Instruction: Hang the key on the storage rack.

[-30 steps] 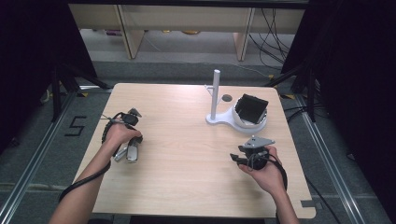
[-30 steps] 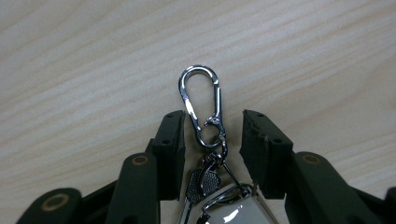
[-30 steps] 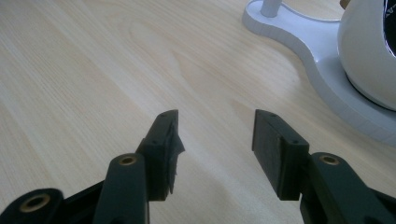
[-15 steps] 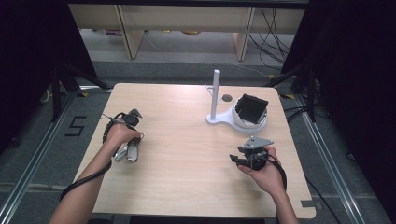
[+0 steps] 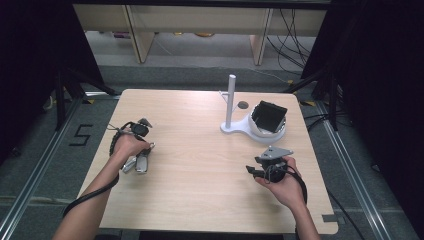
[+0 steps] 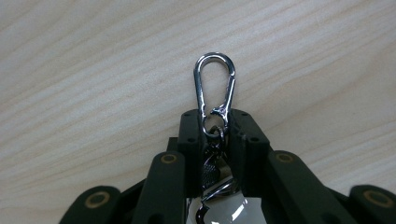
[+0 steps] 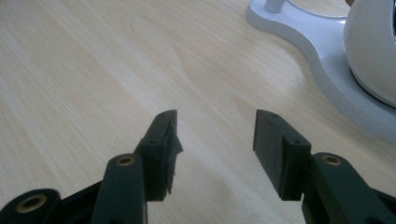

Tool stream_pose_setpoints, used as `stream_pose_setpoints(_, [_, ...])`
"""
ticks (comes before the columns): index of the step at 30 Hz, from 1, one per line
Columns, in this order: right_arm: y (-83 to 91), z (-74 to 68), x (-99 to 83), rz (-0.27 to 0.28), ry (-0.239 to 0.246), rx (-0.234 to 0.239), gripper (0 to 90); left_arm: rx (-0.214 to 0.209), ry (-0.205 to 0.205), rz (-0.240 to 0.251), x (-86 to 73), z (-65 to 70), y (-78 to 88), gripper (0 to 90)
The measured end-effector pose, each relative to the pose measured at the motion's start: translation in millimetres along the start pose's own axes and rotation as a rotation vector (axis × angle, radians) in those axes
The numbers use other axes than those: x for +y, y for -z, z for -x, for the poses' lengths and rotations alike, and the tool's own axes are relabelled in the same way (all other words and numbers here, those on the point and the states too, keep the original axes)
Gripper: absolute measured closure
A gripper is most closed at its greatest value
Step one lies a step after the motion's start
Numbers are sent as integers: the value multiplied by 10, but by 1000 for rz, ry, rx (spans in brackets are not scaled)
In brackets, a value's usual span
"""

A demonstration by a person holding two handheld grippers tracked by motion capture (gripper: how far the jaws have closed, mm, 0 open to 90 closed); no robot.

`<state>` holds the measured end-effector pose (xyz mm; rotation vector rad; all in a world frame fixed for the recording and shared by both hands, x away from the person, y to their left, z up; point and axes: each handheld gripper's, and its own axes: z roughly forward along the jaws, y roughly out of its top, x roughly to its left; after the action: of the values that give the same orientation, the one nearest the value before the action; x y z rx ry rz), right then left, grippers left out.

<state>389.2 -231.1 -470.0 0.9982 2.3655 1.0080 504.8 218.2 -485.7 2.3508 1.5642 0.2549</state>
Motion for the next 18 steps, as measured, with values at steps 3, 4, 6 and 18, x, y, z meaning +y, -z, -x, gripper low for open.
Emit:
stream_pose_setpoints(3, [2, 3, 3, -3, -2, -2, 507, 1, 0, 17, -27, 4, 2, 754])
stream_pose_setpoints(4, [2, 4, 3, -3, -2, -2, 506, -2, 4, 23, -39, 8, 4, 754])
stream_pose_setpoints(6, [2, 3, 3, -3, -1, -2, 506, 2, 1, 36, -59, 15, 4, 754])
stream_pose_setpoints(18, [-7, 10, -4, -2, -5, 0, 504, -8, -52, 100, -147, -7, 38, 754])
